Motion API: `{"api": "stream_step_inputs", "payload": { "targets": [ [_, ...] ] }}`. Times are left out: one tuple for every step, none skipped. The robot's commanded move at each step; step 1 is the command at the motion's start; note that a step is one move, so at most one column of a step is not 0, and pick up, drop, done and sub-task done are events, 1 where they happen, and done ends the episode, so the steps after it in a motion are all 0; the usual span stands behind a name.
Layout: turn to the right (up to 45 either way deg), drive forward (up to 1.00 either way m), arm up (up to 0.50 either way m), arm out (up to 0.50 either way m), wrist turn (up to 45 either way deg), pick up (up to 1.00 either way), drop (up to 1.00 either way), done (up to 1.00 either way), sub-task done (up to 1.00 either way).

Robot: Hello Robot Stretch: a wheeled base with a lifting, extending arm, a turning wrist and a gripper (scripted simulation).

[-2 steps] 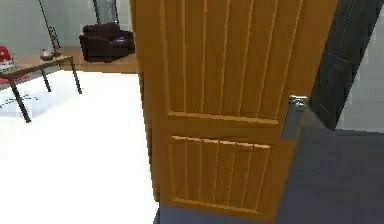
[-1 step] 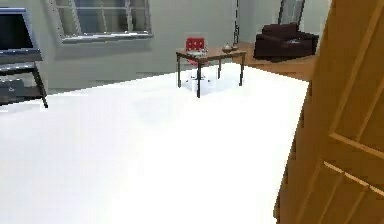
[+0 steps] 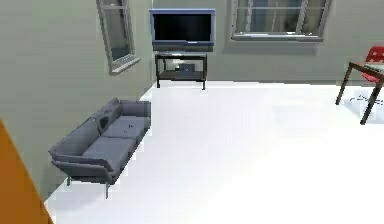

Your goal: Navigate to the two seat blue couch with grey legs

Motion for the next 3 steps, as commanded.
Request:
{"api": "stream_step_inputs", "payload": {
  "targets": [
    [0.0,0.80,0.00,0.00,0.0,0.00,0.00,0.00,0.00],
    [-36.0,0.00,0.00,0.00,0.0,0.00,0.00,0.00,0.00],
    [0.0,0.00,0.00,0.00,0.0,0.00,0.00,1.00,0.00]
  ]
}}
